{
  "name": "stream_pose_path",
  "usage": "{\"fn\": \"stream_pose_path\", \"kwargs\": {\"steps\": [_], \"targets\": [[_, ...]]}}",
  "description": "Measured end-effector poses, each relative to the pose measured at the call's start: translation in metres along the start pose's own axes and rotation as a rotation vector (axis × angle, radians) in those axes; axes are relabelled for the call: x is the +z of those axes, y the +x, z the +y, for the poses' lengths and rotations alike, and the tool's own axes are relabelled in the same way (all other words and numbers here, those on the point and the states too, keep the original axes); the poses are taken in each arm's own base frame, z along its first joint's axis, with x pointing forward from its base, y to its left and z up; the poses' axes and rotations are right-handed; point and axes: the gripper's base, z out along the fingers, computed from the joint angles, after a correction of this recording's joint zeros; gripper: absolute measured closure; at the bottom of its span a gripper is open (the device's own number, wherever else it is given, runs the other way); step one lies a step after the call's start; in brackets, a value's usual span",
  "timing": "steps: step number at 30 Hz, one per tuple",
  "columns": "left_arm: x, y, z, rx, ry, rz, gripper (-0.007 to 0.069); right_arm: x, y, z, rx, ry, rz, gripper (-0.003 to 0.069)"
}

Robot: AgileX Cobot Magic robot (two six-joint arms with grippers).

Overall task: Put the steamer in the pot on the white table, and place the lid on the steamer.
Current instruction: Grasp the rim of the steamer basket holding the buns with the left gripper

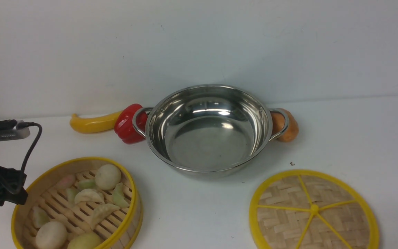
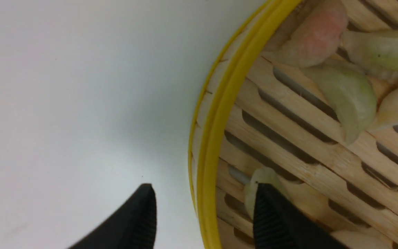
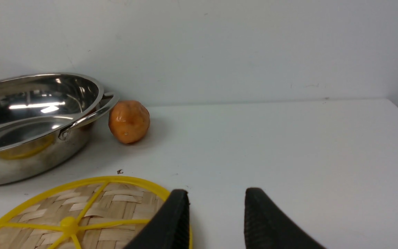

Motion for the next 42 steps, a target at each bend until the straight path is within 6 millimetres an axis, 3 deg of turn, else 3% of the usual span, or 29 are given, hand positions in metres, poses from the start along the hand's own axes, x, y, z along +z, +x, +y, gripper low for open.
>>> {"fn": "stream_pose_path", "kwargs": {"steps": [16,27,31,42], "targets": [[0.03,-0.002,0.009,-0.027,-0.008,0.023,0.0282,0.0,0.0,0.0,0.0,0.0,0.0,0.0414],[0.043,-0.002,0.004,-0.015,0.009,0.056,0.0286,0.0,0.0,0.0,0.0,0.0,0.0,0.0414],[0.043,-0.002,0.004,-0.015,0.009,0.056,0.0325,0.0,0.0,0.0,0.0,0.0,0.0,0.0414],[0.045,-0.002,0.003,-0.012,0.009,0.059,0.0563,0.0,0.0,0.0,0.0,0.0,0.0,0.0414]]}}
